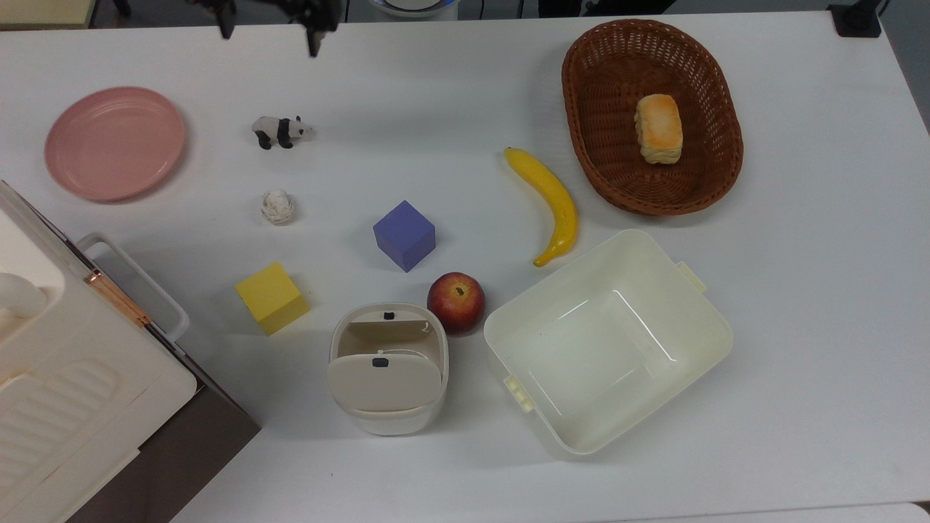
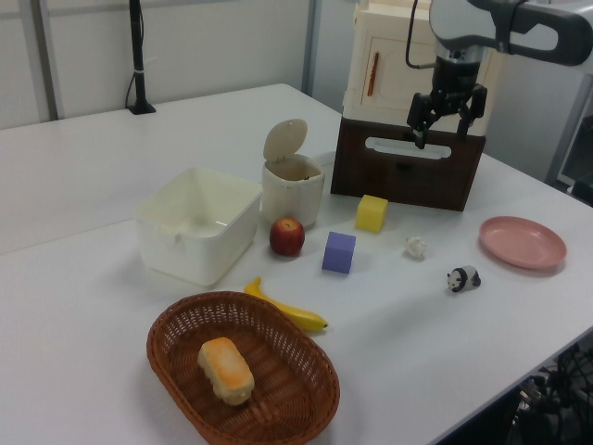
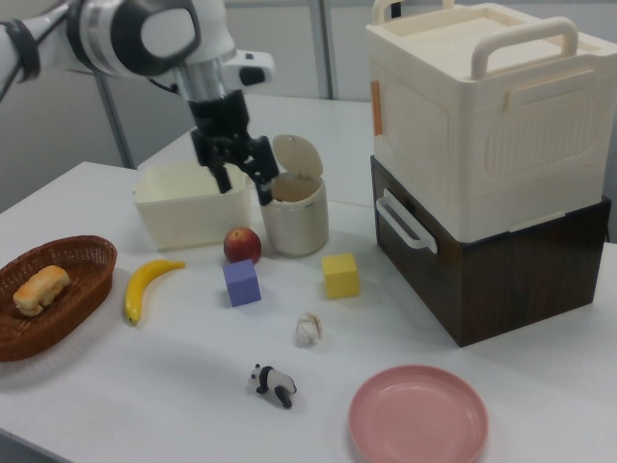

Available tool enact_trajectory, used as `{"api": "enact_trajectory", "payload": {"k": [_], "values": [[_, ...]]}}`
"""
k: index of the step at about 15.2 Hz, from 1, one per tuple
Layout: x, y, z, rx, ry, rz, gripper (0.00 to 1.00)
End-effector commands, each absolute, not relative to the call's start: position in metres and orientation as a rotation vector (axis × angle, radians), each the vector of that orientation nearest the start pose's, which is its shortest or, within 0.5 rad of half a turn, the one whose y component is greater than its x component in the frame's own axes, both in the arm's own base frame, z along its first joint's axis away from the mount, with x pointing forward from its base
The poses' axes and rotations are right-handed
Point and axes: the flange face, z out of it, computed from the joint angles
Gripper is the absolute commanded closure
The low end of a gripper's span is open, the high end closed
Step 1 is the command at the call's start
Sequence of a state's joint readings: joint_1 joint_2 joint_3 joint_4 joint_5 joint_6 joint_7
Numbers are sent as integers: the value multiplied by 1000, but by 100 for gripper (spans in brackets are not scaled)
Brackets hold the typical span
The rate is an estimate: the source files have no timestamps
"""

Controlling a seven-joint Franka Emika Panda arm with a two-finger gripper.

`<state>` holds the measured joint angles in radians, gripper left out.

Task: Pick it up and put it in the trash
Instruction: 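Move the gripper over the small white garlic bulb and lower it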

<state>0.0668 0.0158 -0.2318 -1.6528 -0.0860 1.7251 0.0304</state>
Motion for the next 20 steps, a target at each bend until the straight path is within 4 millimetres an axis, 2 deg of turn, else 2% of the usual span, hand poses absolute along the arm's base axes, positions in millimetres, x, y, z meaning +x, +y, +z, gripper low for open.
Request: {"api": "enact_trajectory", "payload": {"k": [1,4,7,18,20], "values": [[565,-127,547,-3208,354,-196,0],[577,-149,503,-3189,488,-185,0],[589,-151,470,-3188,561,-145,0],[616,-147,381,-3189,574,-2,0],[621,-143,371,-3196,564,17,0]]}}
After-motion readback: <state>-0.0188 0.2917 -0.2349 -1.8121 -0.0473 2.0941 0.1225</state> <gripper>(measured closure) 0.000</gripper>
